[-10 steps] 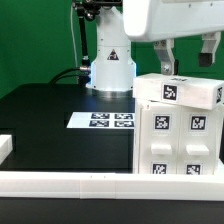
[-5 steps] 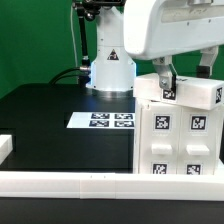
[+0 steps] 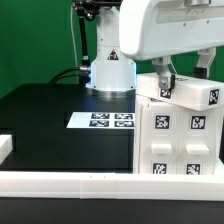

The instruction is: Assemble cabinet

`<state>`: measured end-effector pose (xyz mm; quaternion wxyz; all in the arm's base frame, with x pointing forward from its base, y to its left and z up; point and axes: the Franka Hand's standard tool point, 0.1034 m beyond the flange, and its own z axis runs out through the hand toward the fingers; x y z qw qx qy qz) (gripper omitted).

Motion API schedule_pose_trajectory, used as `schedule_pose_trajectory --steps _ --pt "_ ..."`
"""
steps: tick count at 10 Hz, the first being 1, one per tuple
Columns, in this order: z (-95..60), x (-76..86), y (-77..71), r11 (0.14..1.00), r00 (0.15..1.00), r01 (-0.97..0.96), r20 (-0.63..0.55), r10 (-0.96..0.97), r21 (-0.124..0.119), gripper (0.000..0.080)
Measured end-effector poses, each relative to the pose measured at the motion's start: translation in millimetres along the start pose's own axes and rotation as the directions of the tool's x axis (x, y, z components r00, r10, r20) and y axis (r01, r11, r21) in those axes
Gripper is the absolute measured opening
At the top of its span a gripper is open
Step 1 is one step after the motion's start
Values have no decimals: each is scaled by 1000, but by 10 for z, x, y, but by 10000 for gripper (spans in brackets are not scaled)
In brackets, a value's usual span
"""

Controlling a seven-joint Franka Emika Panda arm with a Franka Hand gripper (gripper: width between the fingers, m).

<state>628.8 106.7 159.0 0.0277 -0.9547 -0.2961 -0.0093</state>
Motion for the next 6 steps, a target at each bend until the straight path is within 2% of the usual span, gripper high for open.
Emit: schedule_pose_trajectory --steps 2,3,5,6 --pt "-2 -6 13 984 984 -177 0 177 -1 549" --pt "-3 -16 35 948 948 -317 -2 317 2 549" --pt "-3 -18 43 805 805 -593 -11 593 10 549" --pt "3 -34 67 697 698 -716 3 717 35 550"
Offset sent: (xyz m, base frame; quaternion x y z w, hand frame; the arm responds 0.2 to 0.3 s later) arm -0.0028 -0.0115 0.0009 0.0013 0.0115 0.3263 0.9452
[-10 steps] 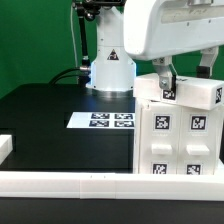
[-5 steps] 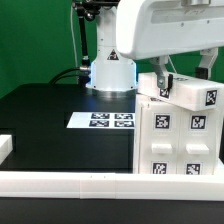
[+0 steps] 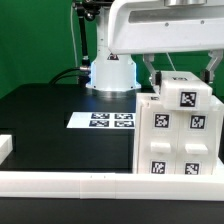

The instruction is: Assemble cabinet

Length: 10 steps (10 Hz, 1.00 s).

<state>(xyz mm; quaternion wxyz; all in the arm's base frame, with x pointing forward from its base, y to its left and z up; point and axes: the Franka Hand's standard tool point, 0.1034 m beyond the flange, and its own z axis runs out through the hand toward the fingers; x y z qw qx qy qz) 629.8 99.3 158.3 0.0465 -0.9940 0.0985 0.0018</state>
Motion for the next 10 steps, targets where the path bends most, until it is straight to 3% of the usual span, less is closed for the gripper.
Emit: schedule_pose_trajectory --steps 1,5,7,10 --pt "-1 12 34 991 991 -134 13 134 25 550" --pt "-3 22 24 943 944 -331 10 331 23 550" --pt "-9 21 65 791 791 -612 31 611 25 550" --pt "-16 54 69 492 496 -868 82 864 63 550"
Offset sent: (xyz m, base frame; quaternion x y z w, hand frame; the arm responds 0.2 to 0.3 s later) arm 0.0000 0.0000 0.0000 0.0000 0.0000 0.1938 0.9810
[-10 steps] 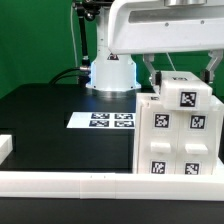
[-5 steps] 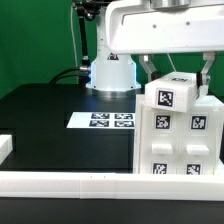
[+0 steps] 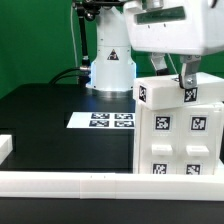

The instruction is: Assemble cabinet

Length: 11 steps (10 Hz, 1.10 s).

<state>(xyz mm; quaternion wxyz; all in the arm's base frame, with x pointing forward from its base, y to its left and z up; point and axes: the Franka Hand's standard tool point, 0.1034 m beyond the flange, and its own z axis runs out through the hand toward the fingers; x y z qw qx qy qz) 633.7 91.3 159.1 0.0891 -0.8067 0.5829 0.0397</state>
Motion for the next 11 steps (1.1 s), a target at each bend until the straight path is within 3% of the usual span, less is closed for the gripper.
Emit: schedule_pose_trajectory --steps 4,7,11 --pt "-6 6 -17 985 985 -174 -3 174 8 550" --pt "-12 20 -48 904 905 -426 31 425 37 550" --pt "-6 32 -48 858 858 -513 33 512 36 588"
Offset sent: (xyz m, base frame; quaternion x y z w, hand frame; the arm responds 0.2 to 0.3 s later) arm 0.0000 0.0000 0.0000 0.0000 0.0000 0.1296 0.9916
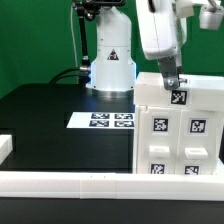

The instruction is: Assemble cabinet

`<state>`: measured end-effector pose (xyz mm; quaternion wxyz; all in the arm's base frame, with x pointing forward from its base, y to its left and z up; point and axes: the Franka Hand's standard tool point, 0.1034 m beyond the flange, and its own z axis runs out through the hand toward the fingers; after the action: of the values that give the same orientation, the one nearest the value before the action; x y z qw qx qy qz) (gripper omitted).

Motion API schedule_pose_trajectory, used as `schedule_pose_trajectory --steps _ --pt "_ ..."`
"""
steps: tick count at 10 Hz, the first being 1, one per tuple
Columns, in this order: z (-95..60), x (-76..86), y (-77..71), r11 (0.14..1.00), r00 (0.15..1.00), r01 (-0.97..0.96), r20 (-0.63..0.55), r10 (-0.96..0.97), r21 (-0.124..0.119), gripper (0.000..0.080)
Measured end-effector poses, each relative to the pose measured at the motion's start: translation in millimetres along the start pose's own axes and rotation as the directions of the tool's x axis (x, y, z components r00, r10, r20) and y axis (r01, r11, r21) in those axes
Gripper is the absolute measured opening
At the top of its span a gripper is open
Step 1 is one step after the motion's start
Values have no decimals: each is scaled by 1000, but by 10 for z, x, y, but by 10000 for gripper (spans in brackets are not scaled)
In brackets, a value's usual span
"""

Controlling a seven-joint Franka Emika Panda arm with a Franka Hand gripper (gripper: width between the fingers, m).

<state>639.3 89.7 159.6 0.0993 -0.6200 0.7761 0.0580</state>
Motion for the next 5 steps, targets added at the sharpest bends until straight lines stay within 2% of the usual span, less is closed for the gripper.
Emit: schedule_pose_trajectory --steps 1,3,5 --pt "3 1 1 1000 1000 0 0 0 0 637" --pt "-11 -9 0 1000 1000 2 1 -2 0 648" --pt "-274 -82 -13 999 999 25 21 -25 30 649"
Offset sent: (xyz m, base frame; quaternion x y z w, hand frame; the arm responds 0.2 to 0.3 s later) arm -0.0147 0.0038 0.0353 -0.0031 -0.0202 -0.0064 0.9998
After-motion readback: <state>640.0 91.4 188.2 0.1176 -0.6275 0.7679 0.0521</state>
